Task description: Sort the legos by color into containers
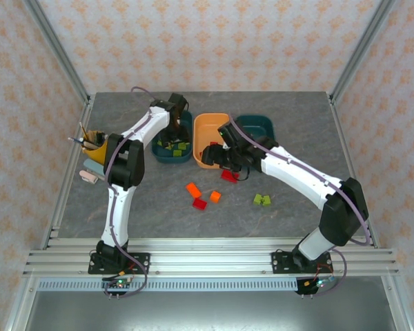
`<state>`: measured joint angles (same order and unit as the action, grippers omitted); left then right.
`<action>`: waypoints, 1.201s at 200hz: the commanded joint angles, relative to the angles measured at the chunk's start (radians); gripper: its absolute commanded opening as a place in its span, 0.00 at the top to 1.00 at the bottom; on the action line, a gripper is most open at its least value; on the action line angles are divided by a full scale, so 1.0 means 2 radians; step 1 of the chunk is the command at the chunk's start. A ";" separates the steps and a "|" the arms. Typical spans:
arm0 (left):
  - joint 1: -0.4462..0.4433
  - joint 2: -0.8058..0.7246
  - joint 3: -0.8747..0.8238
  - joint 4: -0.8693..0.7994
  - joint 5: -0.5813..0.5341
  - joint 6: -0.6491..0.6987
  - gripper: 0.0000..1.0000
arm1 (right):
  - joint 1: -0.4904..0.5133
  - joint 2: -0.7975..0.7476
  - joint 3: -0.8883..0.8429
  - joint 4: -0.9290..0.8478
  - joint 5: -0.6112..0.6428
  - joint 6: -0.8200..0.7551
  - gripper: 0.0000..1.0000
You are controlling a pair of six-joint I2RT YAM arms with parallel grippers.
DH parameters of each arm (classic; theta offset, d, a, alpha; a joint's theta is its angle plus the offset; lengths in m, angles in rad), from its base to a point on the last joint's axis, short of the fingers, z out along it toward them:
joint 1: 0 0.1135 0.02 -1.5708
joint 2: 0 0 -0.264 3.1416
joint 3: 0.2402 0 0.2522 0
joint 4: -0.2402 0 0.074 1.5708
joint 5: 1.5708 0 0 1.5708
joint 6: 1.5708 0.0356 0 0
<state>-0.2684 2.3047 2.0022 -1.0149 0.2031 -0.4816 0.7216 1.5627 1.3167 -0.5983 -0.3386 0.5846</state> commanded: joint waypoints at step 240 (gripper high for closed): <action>-0.087 -0.802 -0.554 -0.041 -0.045 -0.158 0.14 | 0.151 0.218 0.043 -0.068 0.063 0.270 0.22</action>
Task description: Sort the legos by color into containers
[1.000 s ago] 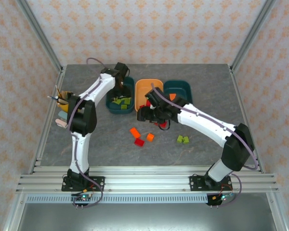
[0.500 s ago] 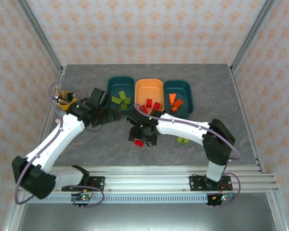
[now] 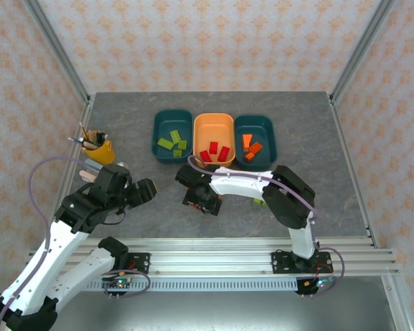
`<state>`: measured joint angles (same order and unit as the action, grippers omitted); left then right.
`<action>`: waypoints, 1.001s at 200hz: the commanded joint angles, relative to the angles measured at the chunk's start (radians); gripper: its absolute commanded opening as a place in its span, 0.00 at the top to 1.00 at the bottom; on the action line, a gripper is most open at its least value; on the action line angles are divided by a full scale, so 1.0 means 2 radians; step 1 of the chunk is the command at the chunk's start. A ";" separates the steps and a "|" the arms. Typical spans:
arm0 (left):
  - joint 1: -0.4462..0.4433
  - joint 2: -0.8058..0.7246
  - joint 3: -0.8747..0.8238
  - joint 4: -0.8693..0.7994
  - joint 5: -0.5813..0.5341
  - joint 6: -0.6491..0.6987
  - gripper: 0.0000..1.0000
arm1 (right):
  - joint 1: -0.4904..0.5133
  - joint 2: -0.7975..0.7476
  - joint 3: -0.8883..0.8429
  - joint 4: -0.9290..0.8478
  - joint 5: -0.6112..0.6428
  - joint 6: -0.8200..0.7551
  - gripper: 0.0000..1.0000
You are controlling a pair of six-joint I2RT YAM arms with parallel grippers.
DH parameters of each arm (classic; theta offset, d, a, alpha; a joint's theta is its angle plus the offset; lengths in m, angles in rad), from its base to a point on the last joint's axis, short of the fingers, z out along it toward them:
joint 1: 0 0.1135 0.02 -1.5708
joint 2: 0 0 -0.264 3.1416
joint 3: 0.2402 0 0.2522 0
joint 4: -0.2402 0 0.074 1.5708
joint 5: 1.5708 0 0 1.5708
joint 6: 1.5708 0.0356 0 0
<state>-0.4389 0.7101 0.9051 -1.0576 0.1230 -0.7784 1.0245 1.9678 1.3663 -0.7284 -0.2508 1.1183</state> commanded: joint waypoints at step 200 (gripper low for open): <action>-0.002 0.021 0.017 0.026 0.029 -0.031 0.16 | -0.008 -0.041 0.112 -0.132 0.119 -0.124 0.61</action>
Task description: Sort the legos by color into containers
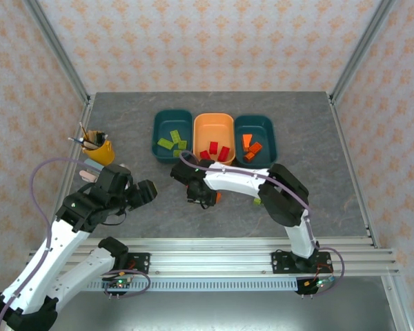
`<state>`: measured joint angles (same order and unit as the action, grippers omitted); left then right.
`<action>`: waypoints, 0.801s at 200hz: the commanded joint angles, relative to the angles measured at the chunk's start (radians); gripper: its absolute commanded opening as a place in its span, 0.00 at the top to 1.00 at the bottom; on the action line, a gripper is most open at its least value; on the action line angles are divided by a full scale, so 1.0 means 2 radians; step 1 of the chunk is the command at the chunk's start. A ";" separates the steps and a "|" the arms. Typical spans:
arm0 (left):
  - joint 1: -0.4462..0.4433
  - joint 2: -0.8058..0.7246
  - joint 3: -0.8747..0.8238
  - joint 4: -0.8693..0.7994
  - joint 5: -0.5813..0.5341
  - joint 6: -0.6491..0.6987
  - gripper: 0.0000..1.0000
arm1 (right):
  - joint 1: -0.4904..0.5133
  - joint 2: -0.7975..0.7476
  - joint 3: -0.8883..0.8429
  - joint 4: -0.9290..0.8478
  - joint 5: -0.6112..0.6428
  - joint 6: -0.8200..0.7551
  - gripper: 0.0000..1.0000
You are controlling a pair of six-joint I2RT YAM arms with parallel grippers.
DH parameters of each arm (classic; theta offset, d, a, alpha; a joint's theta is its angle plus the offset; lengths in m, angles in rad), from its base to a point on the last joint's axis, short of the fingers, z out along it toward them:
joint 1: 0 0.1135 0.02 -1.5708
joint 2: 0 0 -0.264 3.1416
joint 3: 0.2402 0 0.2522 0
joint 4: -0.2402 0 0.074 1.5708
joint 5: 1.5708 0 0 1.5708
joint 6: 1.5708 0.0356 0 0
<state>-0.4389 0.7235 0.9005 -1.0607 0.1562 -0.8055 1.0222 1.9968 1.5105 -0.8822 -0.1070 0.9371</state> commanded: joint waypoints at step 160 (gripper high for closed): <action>0.018 0.316 0.224 0.162 0.011 0.013 0.16 | -0.230 0.226 0.438 -0.074 0.011 -0.250 0.62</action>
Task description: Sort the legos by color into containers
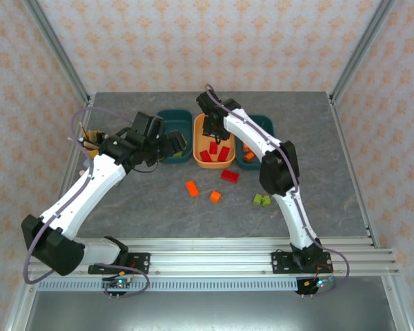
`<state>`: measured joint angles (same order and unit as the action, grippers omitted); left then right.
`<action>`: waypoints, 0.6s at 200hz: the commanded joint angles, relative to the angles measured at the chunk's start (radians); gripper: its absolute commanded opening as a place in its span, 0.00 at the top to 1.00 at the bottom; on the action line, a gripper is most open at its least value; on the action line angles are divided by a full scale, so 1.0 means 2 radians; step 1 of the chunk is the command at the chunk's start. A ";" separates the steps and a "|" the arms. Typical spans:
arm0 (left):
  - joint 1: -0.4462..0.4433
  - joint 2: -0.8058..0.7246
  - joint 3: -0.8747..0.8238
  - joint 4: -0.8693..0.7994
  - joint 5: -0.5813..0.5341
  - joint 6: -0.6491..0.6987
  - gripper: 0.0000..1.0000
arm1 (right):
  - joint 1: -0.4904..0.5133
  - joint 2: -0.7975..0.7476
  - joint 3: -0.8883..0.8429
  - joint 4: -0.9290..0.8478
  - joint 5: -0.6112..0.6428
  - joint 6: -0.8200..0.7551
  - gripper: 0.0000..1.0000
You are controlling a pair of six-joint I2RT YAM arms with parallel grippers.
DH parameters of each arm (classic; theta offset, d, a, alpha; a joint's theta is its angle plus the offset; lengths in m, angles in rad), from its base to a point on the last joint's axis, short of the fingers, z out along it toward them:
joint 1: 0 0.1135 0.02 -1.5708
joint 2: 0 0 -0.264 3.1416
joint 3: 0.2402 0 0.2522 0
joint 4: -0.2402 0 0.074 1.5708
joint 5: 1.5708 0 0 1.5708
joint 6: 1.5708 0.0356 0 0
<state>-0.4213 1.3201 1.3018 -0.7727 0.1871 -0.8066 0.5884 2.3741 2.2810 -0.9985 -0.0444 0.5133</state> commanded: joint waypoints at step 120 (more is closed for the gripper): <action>0.001 0.012 -0.027 -0.023 -0.007 0.005 0.16 | -0.024 0.014 0.089 -0.028 -0.048 -0.049 0.32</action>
<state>-0.4049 1.3895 1.2911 -0.7631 0.1871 -0.7853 0.5343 2.5458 2.4371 -1.0222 -0.1684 0.4324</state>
